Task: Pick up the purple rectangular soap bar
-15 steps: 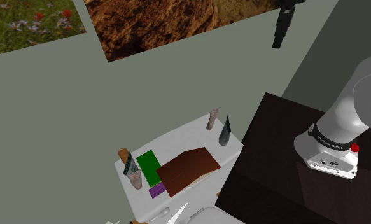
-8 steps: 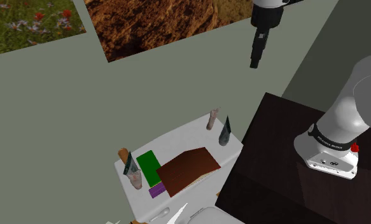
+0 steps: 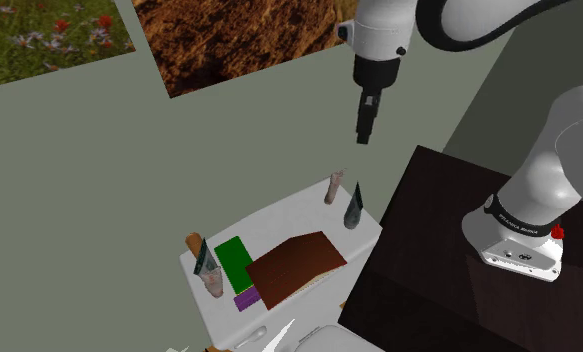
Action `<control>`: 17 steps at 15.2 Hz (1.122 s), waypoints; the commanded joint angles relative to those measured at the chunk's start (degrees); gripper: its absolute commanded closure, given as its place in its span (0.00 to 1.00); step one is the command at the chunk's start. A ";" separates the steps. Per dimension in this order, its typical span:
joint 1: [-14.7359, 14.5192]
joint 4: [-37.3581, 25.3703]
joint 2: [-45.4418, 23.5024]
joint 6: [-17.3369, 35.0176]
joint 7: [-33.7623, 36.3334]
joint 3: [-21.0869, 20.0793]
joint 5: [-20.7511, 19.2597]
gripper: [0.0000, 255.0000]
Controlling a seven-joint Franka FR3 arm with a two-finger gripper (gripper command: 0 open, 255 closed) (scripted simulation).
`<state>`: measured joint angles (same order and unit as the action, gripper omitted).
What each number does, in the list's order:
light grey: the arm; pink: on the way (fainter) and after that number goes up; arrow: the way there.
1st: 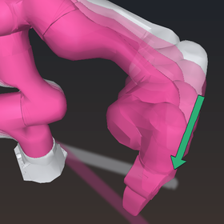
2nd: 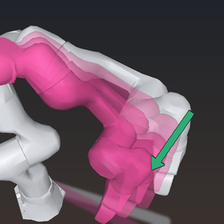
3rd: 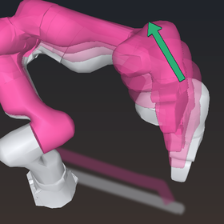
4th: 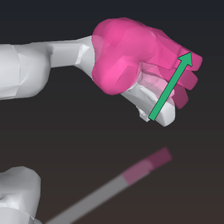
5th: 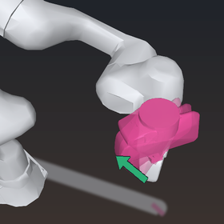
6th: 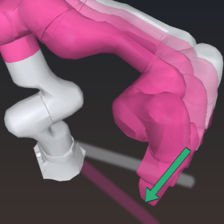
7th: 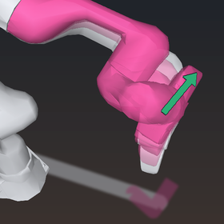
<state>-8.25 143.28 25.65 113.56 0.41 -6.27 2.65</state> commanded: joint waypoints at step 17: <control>-7.94 -15.96 -33.98 19.85 11.62 -10.70 -5.55 0.00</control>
<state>-15.68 129.10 -6.42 133.22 11.29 -16.64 -2.09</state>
